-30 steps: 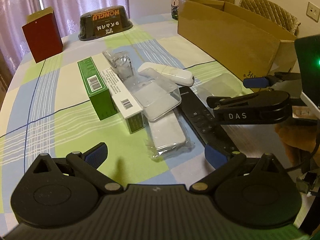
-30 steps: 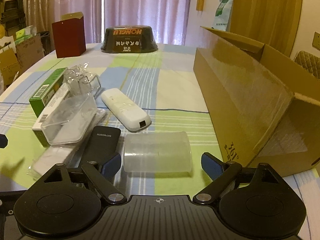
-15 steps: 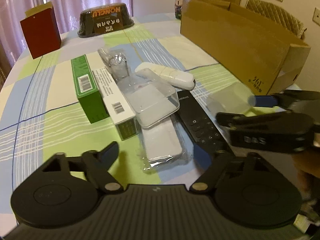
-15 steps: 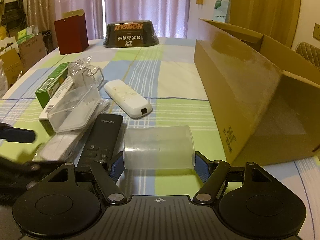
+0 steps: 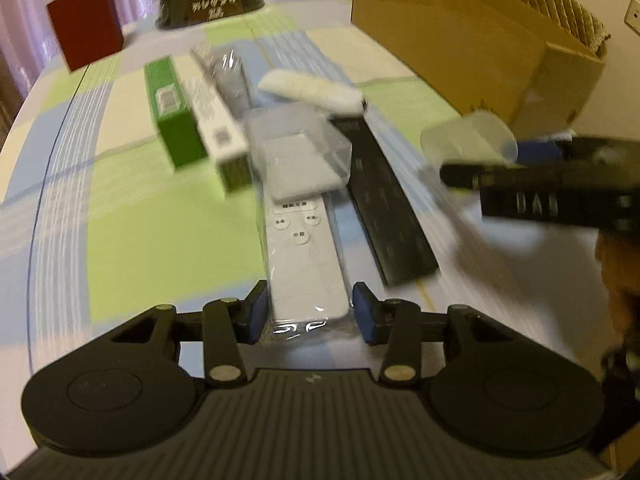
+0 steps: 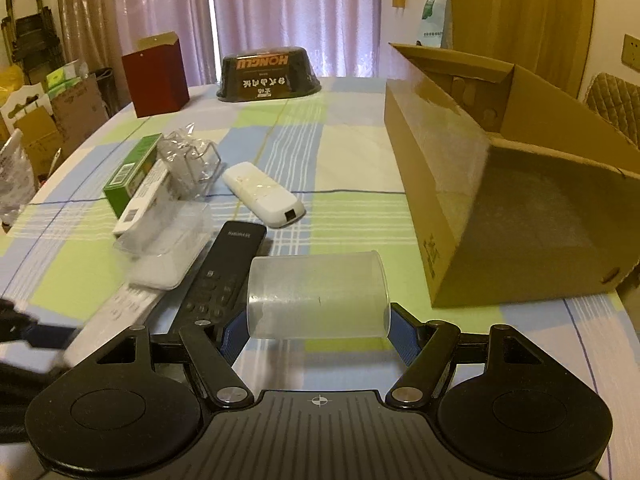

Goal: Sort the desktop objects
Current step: 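Grasp the white remote in plastic with the left tool while the right tool grasps the clear cup, then lift the white remote with left tool while right tool carries clear cup toward box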

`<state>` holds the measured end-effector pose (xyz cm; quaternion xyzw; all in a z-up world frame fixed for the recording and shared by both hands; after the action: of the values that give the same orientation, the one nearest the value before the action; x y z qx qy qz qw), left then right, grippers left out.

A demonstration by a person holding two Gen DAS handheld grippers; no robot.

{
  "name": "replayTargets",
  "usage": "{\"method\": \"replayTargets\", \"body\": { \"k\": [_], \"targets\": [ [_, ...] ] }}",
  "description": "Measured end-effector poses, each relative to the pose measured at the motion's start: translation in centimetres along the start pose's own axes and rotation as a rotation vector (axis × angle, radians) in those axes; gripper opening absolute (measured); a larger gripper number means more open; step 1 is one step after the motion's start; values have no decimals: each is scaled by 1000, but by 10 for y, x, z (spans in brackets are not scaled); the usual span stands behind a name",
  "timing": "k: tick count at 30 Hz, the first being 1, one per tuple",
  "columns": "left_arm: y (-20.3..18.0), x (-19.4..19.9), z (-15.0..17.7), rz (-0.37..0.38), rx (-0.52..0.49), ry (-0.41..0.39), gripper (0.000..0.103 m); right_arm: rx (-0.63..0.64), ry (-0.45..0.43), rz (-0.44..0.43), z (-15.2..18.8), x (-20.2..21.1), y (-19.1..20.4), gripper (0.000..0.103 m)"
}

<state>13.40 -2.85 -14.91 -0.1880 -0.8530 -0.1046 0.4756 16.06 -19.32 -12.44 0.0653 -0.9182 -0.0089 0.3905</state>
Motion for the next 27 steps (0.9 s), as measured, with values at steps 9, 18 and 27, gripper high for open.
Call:
{"method": "replayTargets", "body": {
  "k": [9, 18, 27],
  "targets": [
    [-3, 12, 11, -68, 27, -16, 72, -25, 27, -1, 13, 13, -11, 71],
    [-1, -10, -5, -73, 11, 1, 43, -49, 45, 5, 16, 13, -21, 71],
    [10, 4, -7, 30, 139, 16, 33, -52, 38, -9, 12, 15, -19, 71]
  ]
}}
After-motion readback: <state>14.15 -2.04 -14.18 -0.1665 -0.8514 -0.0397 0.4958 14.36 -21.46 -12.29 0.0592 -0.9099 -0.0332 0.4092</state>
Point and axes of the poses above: each gripper's, at about its wrist camera, not at the fingertips, and x roughly against the way its jaws point, y to its left, z to its underside, the point moved 5 cm from there along -x, roughly the way its jaws point, and after that the axes turned 3 degrees about -x, right-handed, at the moved point
